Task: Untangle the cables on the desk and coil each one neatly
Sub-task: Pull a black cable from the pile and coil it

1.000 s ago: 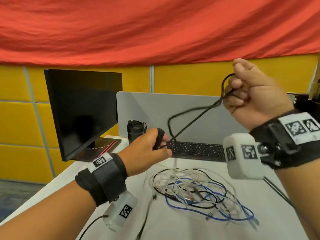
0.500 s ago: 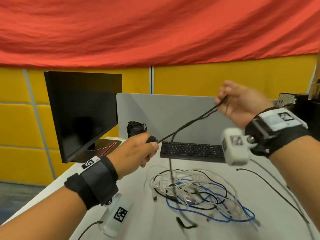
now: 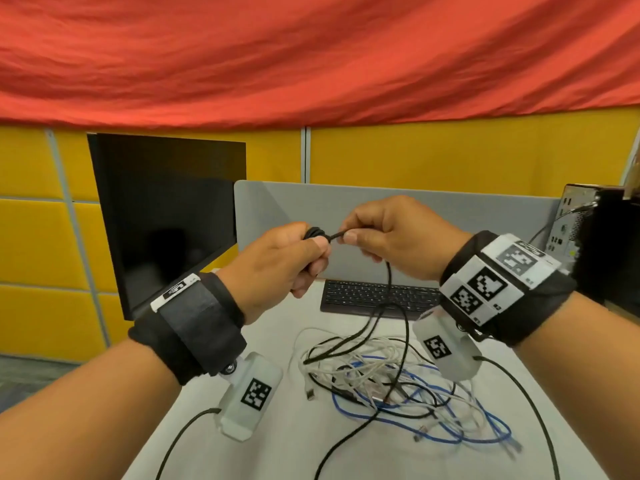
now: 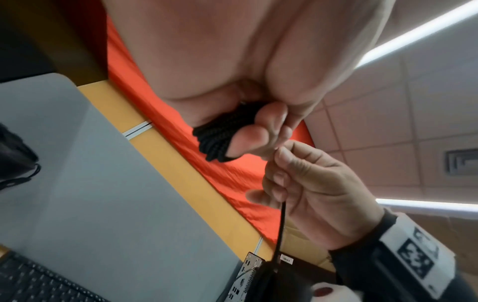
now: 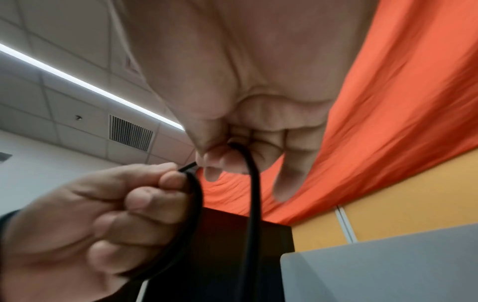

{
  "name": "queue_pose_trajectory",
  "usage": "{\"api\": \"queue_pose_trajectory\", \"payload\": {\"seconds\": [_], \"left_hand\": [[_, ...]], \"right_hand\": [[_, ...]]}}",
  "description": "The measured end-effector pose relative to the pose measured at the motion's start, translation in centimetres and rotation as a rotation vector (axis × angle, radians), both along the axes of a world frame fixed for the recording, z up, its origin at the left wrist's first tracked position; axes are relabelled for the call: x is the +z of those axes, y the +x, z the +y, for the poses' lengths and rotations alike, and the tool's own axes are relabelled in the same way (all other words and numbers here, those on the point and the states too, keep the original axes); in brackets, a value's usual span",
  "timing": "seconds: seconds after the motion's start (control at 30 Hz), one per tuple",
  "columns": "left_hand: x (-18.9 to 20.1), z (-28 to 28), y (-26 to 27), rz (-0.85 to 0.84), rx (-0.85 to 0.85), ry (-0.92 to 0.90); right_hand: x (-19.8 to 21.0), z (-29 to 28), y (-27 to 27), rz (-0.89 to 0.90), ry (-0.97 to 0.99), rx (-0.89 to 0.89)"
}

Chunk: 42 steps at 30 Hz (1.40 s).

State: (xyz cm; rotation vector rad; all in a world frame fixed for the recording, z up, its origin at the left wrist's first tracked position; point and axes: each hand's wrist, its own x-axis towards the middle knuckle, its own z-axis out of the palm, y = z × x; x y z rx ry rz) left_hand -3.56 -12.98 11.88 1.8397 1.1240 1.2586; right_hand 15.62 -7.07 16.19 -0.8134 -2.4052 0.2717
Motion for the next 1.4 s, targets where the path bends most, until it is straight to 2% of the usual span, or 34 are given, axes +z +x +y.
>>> {"api": "queue_pose_trajectory", "payload": {"seconds": [0.13,0.27,0.37,0.4,0.47,0.53,0.57,0.6,0.67,0.73,0.77,0.8,0.83,0.93,1.0,1.07,1.1,1.17,1.23,1.3,1.37,1.4], "left_hand": [[-0.9,-1.0,-0.7,-0.159,-0.067,-0.144],[-1.7,-3.3,0.0,-0.435,-0.381,-0.359],[0.2,-3.9,0.1,-0.749,-0.676,-0.342],[1.1,-3.8,0.2,-0.853,-0.698,-0.305],[2.5,-3.1,0.8,-1.009,-0.530,-0.172],[3.2,-2.1,1.7,-1.062,-0.234,-0.023],[3.3,-1.6,1.9,-1.002,-0.077,0.060],[3.2,-1.1,1.9,-0.845,0.091,0.142],[2.3,-0.2,1.5,-0.270,0.390,0.298],[0.5,0.5,0.9,0.342,0.476,0.394],[-0.4,0.8,0.6,0.546,0.474,0.387],[-1.0,0.9,0.3,0.647,0.462,0.349],[-1.4,0.9,0.0,0.643,0.437,0.283],[-2.4,0.4,-1.4,0.434,0.332,0.075],[-3.1,-0.6,-2.0,0.447,0.263,0.011],[-3.8,-1.7,-1.6,0.394,0.121,-0.068],[-4.0,-2.1,-1.0,0.292,0.026,-0.114],[-3.5,-3.2,0.0,-0.039,-0.154,-0.186],[-2.0,-3.5,0.9,-0.414,-0.292,-0.178],[-0.4,-2.9,1.3,-0.703,-0.277,-0.088],[1.0,-1.7,1.5,-0.837,-0.145,-0.018],[1.2,-0.9,1.4,-0.778,-0.036,0.014]], "right_hand": [[0.7,2.0,1.3,0.114,0.075,-0.074],[-0.1,3.1,1.9,0.289,0.089,-0.131],[-2.6,2.1,1.2,0.385,-0.009,-0.037],[-3.5,1.4,0.8,0.418,-0.035,-0.006],[-4.9,-0.2,-0.2,0.421,-0.075,0.051],[-6.0,-2.1,-1.2,0.328,-0.124,0.126],[-6.4,-3.0,-1.6,0.252,-0.138,0.159],[-6.5,-3.7,-1.9,0.168,-0.130,0.172],[-5.7,-4.5,-1.7,0.018,-0.077,0.134],[-4.1,-4.4,-1.0,-0.106,0.009,0.044],[-3.3,-4.2,-0.5,-0.182,0.080,-0.023],[-2.6,-3.9,0.0,-0.251,0.155,-0.096],[-2.0,-3.5,0.5,-0.293,0.209,-0.160],[-0.7,-2.0,2.2,-0.218,0.196,-0.259],[-0.2,-0.6,3.0,-0.029,0.047,-0.231],[-0.3,1.0,3.1,0.229,-0.188,-0.161],[-0.6,1.6,3.0,0.327,-0.279,-0.158],[-2.1,2.3,2.0,0.428,-0.409,-0.182],[-4.2,2.1,0.8,0.430,-0.516,-0.186],[-6.4,0.7,-0.3,0.342,-0.548,-0.130],[-7.9,-1.6,-1.5,0.224,-0.503,-0.010],[-8.2,-2.7,-2.1,0.166,-0.467,0.054]]}}
